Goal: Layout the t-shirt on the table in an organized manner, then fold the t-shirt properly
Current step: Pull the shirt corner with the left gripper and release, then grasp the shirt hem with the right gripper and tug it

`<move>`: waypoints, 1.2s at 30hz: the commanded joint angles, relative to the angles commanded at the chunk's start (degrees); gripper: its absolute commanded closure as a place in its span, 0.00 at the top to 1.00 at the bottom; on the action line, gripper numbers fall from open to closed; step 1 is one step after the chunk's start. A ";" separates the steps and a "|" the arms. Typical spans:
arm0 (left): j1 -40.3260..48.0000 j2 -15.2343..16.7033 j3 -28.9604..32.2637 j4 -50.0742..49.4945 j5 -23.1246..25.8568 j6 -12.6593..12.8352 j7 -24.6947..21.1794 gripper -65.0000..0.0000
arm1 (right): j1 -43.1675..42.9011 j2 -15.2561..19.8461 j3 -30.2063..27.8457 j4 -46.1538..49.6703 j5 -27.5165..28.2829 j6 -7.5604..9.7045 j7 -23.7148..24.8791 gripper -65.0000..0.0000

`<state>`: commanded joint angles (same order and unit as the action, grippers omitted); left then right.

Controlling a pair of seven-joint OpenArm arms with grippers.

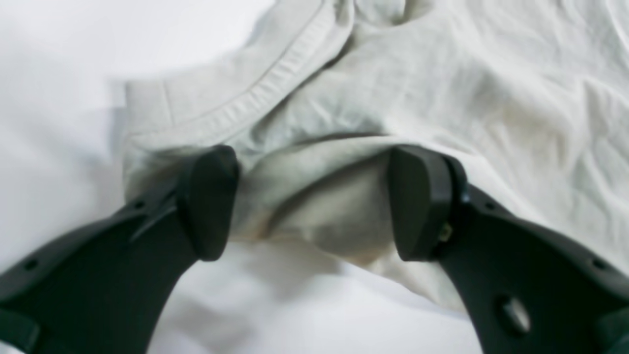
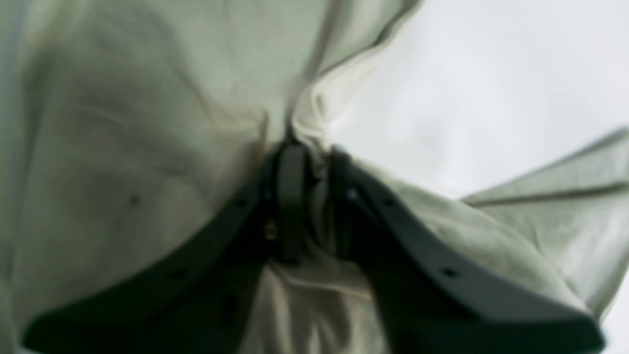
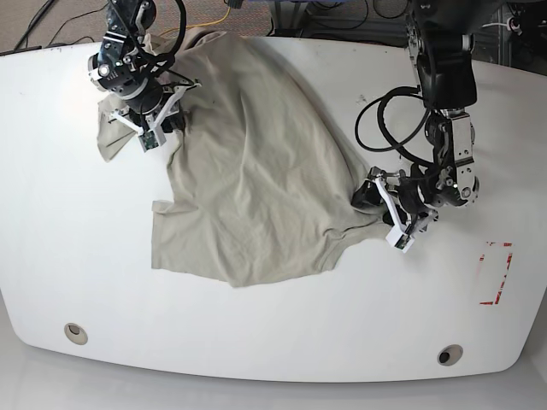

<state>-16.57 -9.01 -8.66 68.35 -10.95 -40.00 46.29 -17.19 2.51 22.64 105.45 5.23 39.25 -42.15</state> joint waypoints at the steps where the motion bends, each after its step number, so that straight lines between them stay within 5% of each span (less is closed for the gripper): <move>1: 0.00 -0.26 0.00 0.70 -0.09 0.00 0.00 0.68 | 0.53 0.53 0.00 0.35 0.00 0.00 0.00 0.54; 3: 0.00 -1.76 0.00 3.08 -0.09 0.00 0.26 0.69 | 1.67 1.76 0.00 0.88 0.00 0.00 0.00 0.74; 8: 0.44 -4.31 -0.18 8.53 -0.18 0.00 4.04 0.69 | 5.98 3.78 -0.09 0.70 0.00 0.00 0.00 0.99; 16: 6.59 -6.15 -0.35 22.07 -0.18 0.00 5.10 0.69 | 22.15 4.66 -1.58 -10.29 0.09 0.35 0.00 1.00; 27: 18.99 -6.86 -0.44 36.84 -0.18 0.00 5.10 0.69 | 42.46 6.15 -12.04 -34.20 0.35 0.35 0.70 1.00; 36: 27.87 -6.51 -4.48 41.32 -0.18 0.00 5.10 0.69 | 54.77 4.40 -19.60 -56.18 0.00 0.09 11.08 1.00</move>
<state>11.30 -15.52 -13.14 109.67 -11.12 -40.00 51.38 37.58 6.90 3.03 49.27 5.23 39.34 -31.08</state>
